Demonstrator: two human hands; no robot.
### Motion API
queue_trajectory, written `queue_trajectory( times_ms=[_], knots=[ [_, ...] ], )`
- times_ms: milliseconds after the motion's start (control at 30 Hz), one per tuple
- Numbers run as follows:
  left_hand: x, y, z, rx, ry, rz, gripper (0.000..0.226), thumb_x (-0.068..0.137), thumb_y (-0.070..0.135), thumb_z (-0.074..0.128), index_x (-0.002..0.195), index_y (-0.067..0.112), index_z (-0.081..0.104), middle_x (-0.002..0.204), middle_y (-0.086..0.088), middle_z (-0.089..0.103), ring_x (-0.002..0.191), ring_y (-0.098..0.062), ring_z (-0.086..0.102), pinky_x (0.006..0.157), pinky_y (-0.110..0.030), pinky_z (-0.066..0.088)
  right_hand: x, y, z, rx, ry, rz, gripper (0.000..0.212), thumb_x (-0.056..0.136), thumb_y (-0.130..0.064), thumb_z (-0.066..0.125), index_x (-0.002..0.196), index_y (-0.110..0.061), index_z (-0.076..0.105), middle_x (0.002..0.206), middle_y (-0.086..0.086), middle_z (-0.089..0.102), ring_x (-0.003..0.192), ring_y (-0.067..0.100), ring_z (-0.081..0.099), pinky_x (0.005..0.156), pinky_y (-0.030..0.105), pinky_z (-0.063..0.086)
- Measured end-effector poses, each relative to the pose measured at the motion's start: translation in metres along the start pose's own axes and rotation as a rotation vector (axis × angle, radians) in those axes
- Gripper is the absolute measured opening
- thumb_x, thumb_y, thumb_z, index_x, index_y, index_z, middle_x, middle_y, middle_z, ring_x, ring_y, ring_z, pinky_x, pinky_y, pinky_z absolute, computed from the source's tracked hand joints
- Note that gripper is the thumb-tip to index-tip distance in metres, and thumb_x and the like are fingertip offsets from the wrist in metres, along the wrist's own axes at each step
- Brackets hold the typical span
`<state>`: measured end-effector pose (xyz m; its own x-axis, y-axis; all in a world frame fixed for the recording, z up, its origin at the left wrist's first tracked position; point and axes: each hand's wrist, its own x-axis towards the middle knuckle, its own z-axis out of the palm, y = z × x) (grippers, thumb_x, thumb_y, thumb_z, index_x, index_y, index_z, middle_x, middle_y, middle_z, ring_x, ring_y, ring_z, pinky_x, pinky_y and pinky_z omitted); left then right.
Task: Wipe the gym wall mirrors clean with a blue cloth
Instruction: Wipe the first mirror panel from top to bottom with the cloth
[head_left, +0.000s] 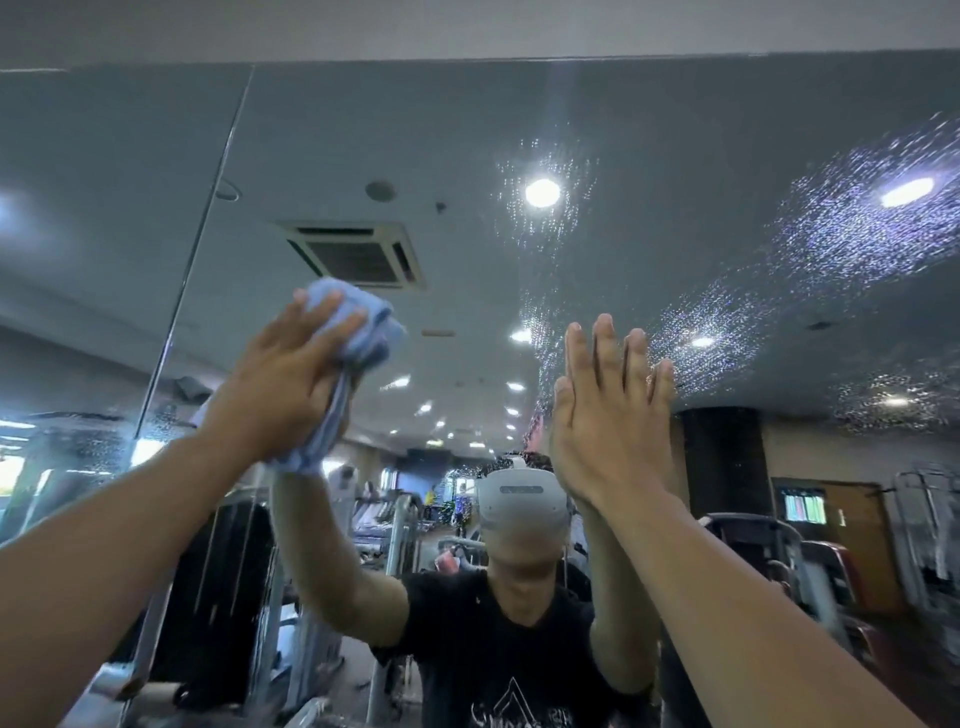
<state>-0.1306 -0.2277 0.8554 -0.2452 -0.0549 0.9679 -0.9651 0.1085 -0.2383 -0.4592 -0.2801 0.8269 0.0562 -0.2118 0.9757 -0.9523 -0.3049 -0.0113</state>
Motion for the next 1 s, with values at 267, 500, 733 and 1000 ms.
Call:
queue_trajectory(
  times_ms=[267,500,733,1000],
  knots=[
    [0.129,0.104,0.012,0.076,0.023,-0.213,0.065,0.088,0.029,0.036,0.153,0.025,0.033,0.160,-0.010,0.028,0.145,-0.040,0.023,0.115,-0.041,0.024,-0.001,0.000,0.002,0.029,0.025,-0.004,0.062,0.100,-0.046,-0.010,0.159,-0.031,-0.018,0.169,-0.003,-0.022,0.156,0.026,-0.022,0.123,0.047,-0.020],
    [0.048,0.142,0.029,-0.012,-0.020,0.119,0.060,0.092,0.034,0.032,0.151,0.027,0.042,0.161,-0.003,0.036,0.150,-0.034,0.026,0.119,-0.047,0.027,-0.001,-0.001,-0.003,0.051,0.009,0.009,0.066,0.096,-0.048,-0.016,0.160,-0.030,-0.018,0.168,-0.005,-0.024,0.156,0.024,-0.022,0.124,0.047,-0.018],
    [-0.021,0.055,0.014,0.107,-0.100,0.532,0.056,0.098,0.038,0.045,0.152,0.027,0.039,0.163,-0.005,0.030,0.152,-0.031,0.024,0.120,-0.051,0.027,-0.003,-0.001,-0.006,0.034,0.005,0.003,0.058,0.105,-0.039,-0.002,0.159,-0.027,-0.021,0.169,-0.001,-0.023,0.156,0.027,-0.020,0.122,0.048,-0.019],
    [0.074,0.066,0.022,-0.018,0.062,-0.138,0.054,0.100,0.023,0.042,0.154,0.023,0.037,0.164,-0.008,0.027,0.153,-0.034,0.015,0.124,-0.040,0.014,-0.001,-0.001,0.000,0.035,0.028,0.002,0.063,0.100,-0.044,-0.008,0.160,-0.026,-0.017,0.170,0.000,-0.019,0.157,0.028,-0.018,0.123,0.049,-0.018]
  ],
)
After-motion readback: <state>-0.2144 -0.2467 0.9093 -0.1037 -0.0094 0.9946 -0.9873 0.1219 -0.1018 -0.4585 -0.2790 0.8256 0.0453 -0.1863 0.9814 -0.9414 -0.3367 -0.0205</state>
